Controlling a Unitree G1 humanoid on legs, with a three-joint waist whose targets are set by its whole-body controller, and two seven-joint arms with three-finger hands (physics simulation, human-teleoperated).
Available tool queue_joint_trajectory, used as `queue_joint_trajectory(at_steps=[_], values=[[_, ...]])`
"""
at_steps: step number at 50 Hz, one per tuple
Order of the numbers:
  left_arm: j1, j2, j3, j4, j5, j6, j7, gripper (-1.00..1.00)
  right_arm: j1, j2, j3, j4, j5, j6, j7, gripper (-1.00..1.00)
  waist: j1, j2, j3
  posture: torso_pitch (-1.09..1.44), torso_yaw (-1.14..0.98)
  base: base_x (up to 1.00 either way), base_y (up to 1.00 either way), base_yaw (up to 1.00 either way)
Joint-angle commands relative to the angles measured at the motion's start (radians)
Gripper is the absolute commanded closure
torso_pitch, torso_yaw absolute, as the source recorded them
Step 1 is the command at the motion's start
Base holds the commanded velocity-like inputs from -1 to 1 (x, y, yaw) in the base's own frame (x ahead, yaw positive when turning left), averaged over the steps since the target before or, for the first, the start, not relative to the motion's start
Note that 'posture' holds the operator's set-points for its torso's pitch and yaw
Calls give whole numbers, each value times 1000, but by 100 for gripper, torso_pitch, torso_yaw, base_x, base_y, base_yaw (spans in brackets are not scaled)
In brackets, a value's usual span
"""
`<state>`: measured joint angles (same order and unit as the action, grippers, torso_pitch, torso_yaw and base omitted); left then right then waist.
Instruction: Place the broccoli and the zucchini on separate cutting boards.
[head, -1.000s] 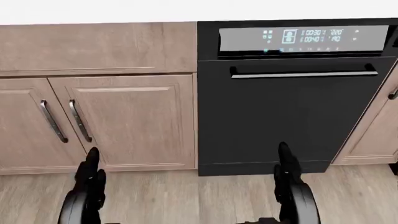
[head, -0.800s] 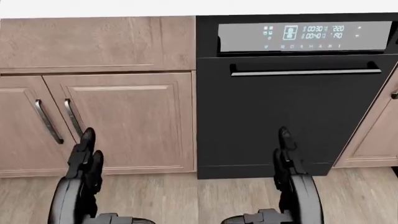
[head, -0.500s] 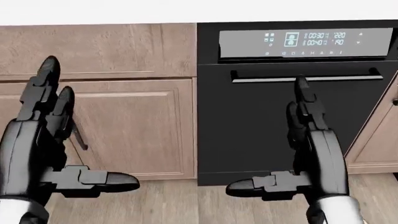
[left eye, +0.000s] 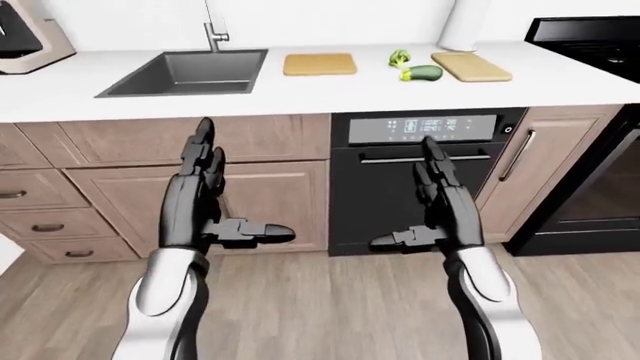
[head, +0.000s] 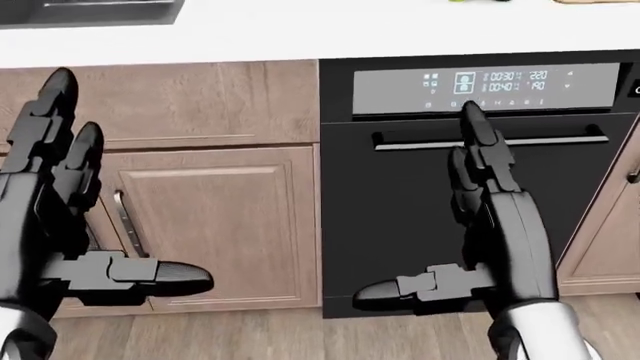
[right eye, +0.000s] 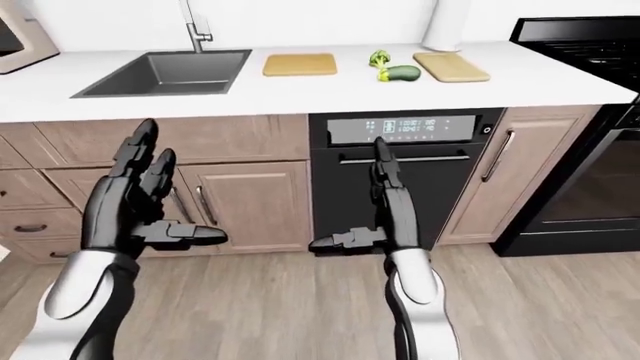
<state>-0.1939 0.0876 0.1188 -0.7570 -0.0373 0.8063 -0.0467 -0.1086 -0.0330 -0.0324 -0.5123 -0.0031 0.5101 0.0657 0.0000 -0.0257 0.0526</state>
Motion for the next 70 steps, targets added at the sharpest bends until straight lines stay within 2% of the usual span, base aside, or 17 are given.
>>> queue_joint_trajectory(at_steps=[1,8,12,14,21,27,29,32,38,40,41,46,50,54,55,58,70], values=[[-20,1,-8,-27,-3,-33,-3,-100,-20,-5,-12,-34,2,-31,-3,-100,-6,-10,-3,0,0,30,7,0],[-4,-5,-18,-13,7,-60,-8,-100,-19,-5,-15,-22,10,-48,-4,-100,-4,35,-9,0,0,36,0,0],[1,-8,-27,-31,14,-46,-9,-100,-18,-8,-20,-20,15,-54,-3,-100,-4,127,-16,0,0,51,0,0],[8,-12,-30,-29,17,-54,-10,-100,-17,-8,-19,-28,16,-51,-3,-100,-5,96,11,0,0,59,0,0],[21,-18,-33,-14,23,-81,-17,-100,-16,-5,-17,-41,21,-44,-4,-100,27,53,-18,0,0,65,0,0],[12,-17,-34,-45,24,-48,-17,-100,-14,-9,-31,-67,38,-30,-2,-100,34,-21,-46,0,0,65,-20,0],[4,-15,-30,-72,23,-20,-17,-100,-15,-12,-38,-85,46,-18,-4,-100,22,-6,-41,0,0,53,-41,0],[4,-14,-23,-78,18,-20,-18,-100,-11,-15,-47,-114,61,-15,-5,-100,0,-40,-30,0,0,15,-42,0],[-3,-13,-30,-102,18,10,-13,-100,-14,-22,-54,-137,65,-2,-7,-100,-7,37,-11,0,0,0,-42,0],[0,-13,-29,-99,18,4,-14,-100,-16,-23,-53,-155,65,16,-10,-100,7,128,-41,0,0,0,-43,0],[1,-14,-29,-100,17,4,-14,-100,-17,-23,-54,-159,65,20,-10,-100,-1,79,-3,0,0,0,-43,0],[-11,-9,-20,-98,13,11,-16,-100,-23,-25,-63,-185,75,34,-13,-100,21,85,-46,0,0,0,-42,0],[-14,-6,-18,-94,11,8,-15,-100,-32,-30,-66,-209,76,53,-16,-100,18,43,-46,0,0,0,-43,0],[-17,-6,-18,-99,11,16,-15,-100,-37,-32,-68,-212,73,56,-18,-100,18,-74,-61,0,0,0,-22,0],[-15,-5,-17,-89,11,3,-16,-100,-39,-32,-68,-214,72,60,-20,-100,8,-48,-34,0,0,0,-5,0],[-15,-5,-13,-83,9,-1,-17,-100,-40,-32,-65,-218,66,67,-25,-100,10,-31,-66,0,0,2,-4,0],[-11,-6,-17,-79,10,-10,-16,-100,-39,-34,-76,-236,67,73,-26,-100,-1,58,0,0,0,36,-15,0]])
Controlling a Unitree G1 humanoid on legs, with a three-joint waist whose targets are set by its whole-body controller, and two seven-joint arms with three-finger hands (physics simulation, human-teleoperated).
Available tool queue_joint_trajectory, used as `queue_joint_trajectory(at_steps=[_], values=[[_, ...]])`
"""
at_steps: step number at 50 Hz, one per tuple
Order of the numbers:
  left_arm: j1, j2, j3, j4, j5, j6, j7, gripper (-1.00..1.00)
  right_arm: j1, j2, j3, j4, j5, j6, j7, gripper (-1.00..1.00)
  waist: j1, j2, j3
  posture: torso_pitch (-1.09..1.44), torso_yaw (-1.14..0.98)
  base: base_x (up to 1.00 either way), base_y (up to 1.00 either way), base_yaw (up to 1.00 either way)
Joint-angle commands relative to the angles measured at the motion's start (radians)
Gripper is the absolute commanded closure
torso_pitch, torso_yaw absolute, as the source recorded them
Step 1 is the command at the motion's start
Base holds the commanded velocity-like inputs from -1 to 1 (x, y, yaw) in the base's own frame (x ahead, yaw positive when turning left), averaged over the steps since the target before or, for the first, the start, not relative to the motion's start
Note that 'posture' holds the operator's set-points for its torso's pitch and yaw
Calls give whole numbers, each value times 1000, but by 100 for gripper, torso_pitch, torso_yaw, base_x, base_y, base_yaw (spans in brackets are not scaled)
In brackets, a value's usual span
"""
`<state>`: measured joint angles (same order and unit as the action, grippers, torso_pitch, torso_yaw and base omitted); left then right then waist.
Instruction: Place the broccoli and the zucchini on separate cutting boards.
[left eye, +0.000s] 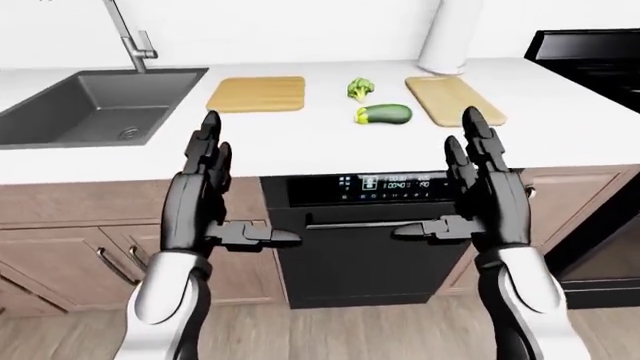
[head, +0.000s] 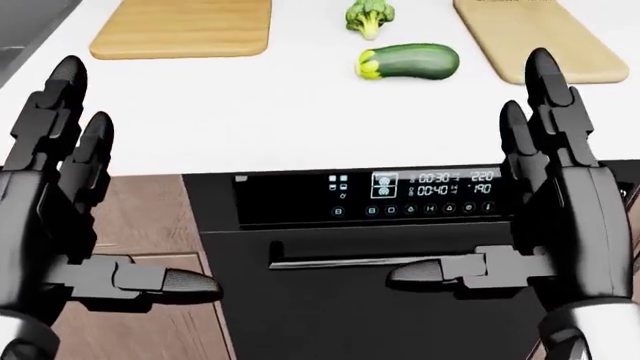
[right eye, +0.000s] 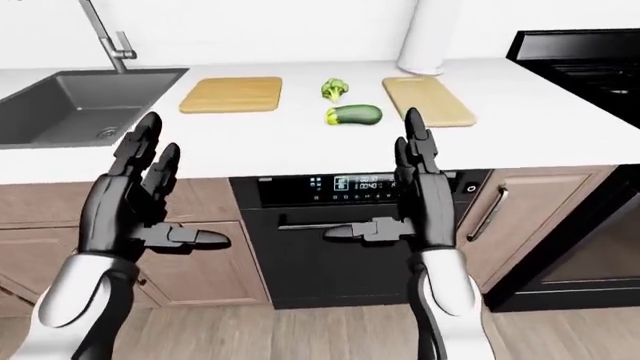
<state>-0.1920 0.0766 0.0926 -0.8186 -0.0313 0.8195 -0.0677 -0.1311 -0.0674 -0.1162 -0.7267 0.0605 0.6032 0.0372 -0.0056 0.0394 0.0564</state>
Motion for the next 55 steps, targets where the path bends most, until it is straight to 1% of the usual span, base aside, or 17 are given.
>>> queue_joint_trajectory(at_steps=[1,3,4,7,11,16,17,18,20,22,23,28,43,46,48,50,55], values=[[-12,5,10,-18,4,-23,5,-100,-16,0,9,-21,3,-21,2,-100,3,11,-4,0,0,53,-28,0],[-10,5,11,-18,3,-25,4,-100,-15,2,9,-19,4,-26,2,-100,14,72,-34,0,0,52,-33,0],[-9,5,11,-16,3,-27,4,-100,-14,2,10,-20,5,-26,1,-100,17,22,2,0,0,50,-43,0],[-7,5,12,-13,3,-32,4,-100,-12,2,9,-17,5,-31,1,-100,12,46,-33,0,0,46,-52,0],[-13,7,14,-22,1,-19,4,-100,-8,0,2,-22,11,-33,4,-100,14,28,-34,0,0,33,-60,0],[-28,11,18,-37,-2,3,5,-100,-10,-3,-6,-60,19,-4,1,-100,-2,-56,-50,0,0,12,-61,0],[-34,13,19,-43,-4,14,6,-100,-11,-4,-7,-74,19,8,-3,-100,-6,-100,-67,0,0,6,-9,0],[-40,14,21,-46,-5,20,7,-100,-12,-5,-10,-78,20,9,-3,-100,9,-136,-54,0,0,2,0,0],[-52,18,23,-51,-8,35,9,-100,-18,-7,-16,-98,25,29,-7,-100,-2,-126,-22,0,0,1,0,0],[-59,20,25,-33,-9,23,10,-100,-18,-9,-23,-110,28,36,-11,-100,-1,-114,-19,0,0,0,0,0],[-64,20,22,-42,-10,35,12,-100,-17,-10,-26,-116,29,38,-12,-100,1,-104,-41,0,0,12,0,0],[-88,27,18,-49,-10,57,15,-100,-18,-14,-38,-127,35,38,-17,-100,6,-77,-32,0,0,20,2,0],[-99,37,35,-63,-20,78,14,-100,-15,-15,-47,-143,55,29,-32,-100,11,-88,-53,0,0,13,21,0],[-101,39,38,-60,-22,75,14,-100,-19,-15,-60,-151,73,35,-36,-100,0,-53,-45,0,0,0,0,0],[-104,42,38,-60,-22,77,14,-100,-22,-18,-73,-159,89,37,-41,-100,-4,-6,-54,0,0,0,0,0],[-106,43,38,-70,-22,88,15,-100,-22,-23,-78,-172,97,43,-49,-100,-4,-35,-50,0,0,0,0,0],[-111,47,39,-86,-21,105,14,-100,-18,-30,-102,-203,131,53,-52,-100,10,-25,-42,0,0,0,0,0]])
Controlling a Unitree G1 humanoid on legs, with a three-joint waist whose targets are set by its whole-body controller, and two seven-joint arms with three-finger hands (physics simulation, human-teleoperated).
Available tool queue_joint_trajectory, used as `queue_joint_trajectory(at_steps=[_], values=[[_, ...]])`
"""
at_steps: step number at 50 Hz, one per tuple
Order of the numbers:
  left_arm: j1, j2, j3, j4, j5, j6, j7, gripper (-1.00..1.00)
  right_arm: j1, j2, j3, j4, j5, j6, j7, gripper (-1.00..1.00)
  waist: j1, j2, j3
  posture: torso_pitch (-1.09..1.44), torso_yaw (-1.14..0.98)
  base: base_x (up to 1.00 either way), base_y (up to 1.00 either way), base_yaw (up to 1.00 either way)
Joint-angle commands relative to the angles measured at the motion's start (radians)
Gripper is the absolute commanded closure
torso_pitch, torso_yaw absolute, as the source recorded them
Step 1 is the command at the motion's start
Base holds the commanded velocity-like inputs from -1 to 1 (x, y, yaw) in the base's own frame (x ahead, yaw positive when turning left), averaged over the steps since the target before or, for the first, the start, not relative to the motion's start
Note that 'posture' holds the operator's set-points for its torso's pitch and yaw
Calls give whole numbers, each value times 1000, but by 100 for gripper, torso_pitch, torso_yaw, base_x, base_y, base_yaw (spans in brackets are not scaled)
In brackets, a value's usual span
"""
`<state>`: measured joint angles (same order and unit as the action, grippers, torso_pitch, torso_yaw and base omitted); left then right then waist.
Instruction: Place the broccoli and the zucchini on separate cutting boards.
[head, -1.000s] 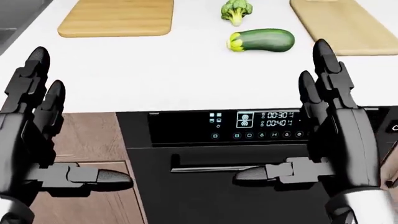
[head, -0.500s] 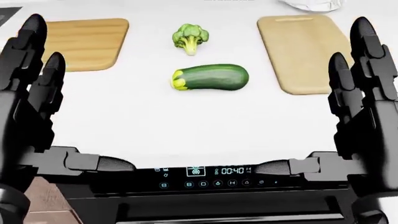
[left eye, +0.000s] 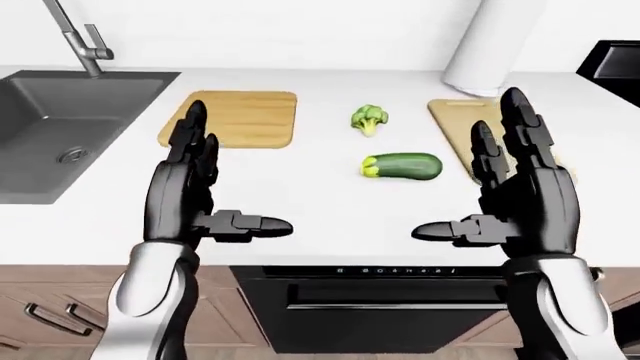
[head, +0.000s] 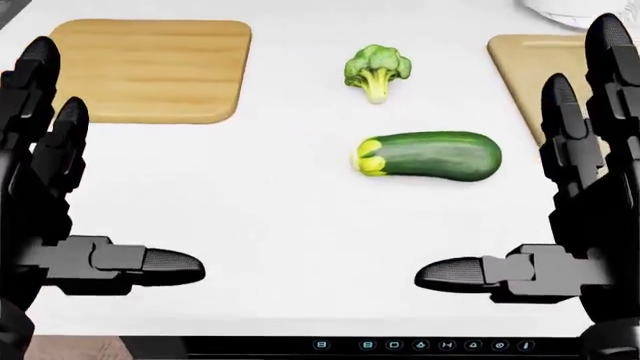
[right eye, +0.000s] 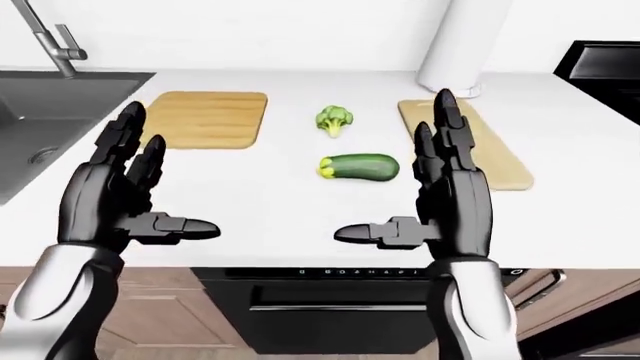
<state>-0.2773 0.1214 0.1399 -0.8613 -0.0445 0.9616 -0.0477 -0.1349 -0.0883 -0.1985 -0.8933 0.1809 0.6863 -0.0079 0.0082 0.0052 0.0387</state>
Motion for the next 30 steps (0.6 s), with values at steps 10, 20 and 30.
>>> queue_joint_trajectory(at_steps=[10,20,30], values=[[-43,5,-12,-60,-5,-8,-5,-100,-20,-27,-40,-40,44,-16,-27,-100,-5,15,-37,0,0,0,-10,0],[-42,3,-14,-62,0,-7,-9,-100,-24,-31,-17,-25,7,-29,-18,-100,16,-42,-13,0,0,0,-6,-19],[-33,4,1,-51,-9,-27,-13,-100,-27,-25,2,-11,-34,-35,-5,-100,-10,54,11,0,0,28,0,0]])
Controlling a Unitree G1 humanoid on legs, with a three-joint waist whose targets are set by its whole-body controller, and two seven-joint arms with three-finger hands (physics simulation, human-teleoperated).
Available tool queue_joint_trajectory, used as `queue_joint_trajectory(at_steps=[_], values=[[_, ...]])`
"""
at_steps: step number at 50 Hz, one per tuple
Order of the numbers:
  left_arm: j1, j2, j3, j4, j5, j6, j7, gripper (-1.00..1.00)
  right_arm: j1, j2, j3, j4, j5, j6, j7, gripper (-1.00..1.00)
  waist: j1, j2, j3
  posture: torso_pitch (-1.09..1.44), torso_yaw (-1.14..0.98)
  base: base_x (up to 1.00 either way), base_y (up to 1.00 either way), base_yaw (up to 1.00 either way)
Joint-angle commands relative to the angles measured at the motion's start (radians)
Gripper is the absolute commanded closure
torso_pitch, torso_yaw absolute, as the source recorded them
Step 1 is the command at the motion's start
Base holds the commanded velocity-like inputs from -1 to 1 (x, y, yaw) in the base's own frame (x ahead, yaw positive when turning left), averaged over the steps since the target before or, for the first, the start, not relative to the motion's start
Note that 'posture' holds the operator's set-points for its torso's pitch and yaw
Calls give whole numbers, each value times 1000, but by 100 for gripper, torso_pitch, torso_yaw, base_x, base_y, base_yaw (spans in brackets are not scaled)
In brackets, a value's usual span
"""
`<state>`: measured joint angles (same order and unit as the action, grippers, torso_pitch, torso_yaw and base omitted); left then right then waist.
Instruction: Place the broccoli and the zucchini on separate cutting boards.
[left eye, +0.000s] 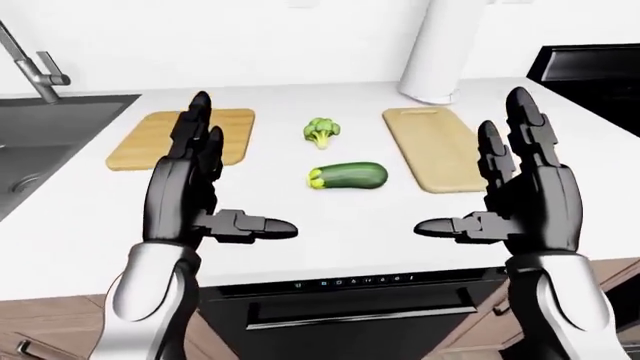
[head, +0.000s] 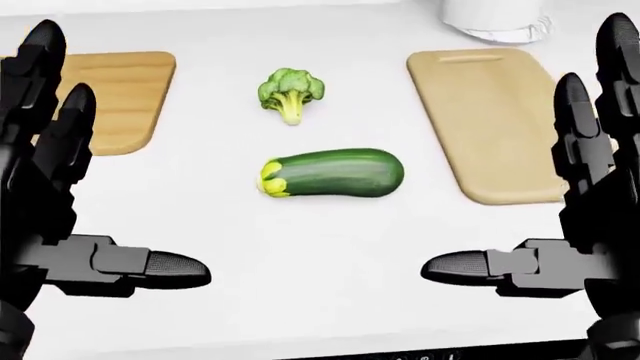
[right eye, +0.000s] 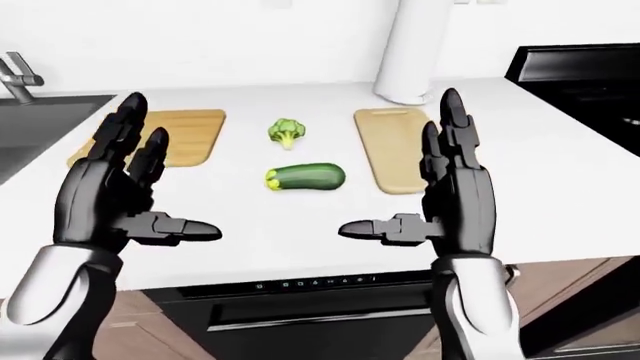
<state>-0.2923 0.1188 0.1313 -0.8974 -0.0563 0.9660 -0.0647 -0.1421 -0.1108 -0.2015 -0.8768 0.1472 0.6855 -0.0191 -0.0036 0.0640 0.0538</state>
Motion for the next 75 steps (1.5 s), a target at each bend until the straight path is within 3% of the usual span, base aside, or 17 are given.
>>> queue_joint_trajectory(at_steps=[1,11,15,16,18,21,24,26,29,30,33,34,37,41,51,56,75], values=[[-16,7,10,-13,3,-35,3,-100,-21,-1,5,-30,-1,-33,7,-100,2,8,-10,0,0,47,0,0],[-26,13,18,-38,-9,-3,8,-100,-22,6,5,-44,-9,-24,13,-100,25,-41,-23,0,0,46,0,0],[-31,18,25,-58,-16,16,10,-100,-29,4,-1,-65,3,-11,12,-100,27,-137,-57,0,0,15,0,0],[-32,19,29,-63,-19,22,10,-100,-30,2,-2,-71,6,-5,12,-100,30,-108,-37,0,0,0,0,0],[-32,22,38,-76,-26,32,9,-100,-40,-4,-2,-85,12,12,13,-100,25,-135,-14,0,0,0,0,0],[-37,28,58,-100,-41,58,9,-100,-50,-10,-1,-101,13,31,14,-100,21,-116,-6,0,0,0,0,0],[-40,38,80,-113,-58,71,9,-100,-60,-14,6,-119,11,55,18,-100,11,-95,-40,0,0,0,11,0],[-45,44,95,-129,-72,87,12,-100,-65,-13,7,-124,15,62,21,-100,28,-117,-60,0,0,0,18,31],[-49,52,104,-135,-84,96,16,-100,-72,-14,11,-128,12,71,21,-100,-18,-45,-45,0,0,0,27,60],[-49,54,105,-135,-87,96,18,-100,-74,-14,9,-127,13,71,21,-100,16,-103,-36,0,0,0,15,0],[-53,59,107,-135,-94,102,22,-100,-81,-17,9,-131,12,82,21,-100,-12,-10,-57,0,0,0,0,0],[-56,61,108,-137,-97,105,24,-100,-86,-19,9,-137,12,93,18,-100,-11,-45,-33,0,0,0,0,0],[-59,65,107,-146,-103,118,29,-100,-90,-25,-2,-145,16,106,23,-100,-3,-47,-25,0,0,0,0,0],[-48,65,107,-146,-106,109,29,-100,-107,-48,7,-154,-2,143,40,-100,9,-101,-26,0,0,0,0,0],[-28,62,99,-149,-103,98,26,-100,-164,-131,79,-170,-221,298,188,-100,10,-71,-35,0,0,0,0,0],[-34,61,97,-149,-100,103,26,-100,-169,-163,190,-157,-418,332,315,-100,9,-70,-36,0,0,0,0,0],[-47,84,103,-150,-144,104,61,-100,-186,44,293,49,-862,120,590,-100,2,-51,-44,0,0,0,0,0]])
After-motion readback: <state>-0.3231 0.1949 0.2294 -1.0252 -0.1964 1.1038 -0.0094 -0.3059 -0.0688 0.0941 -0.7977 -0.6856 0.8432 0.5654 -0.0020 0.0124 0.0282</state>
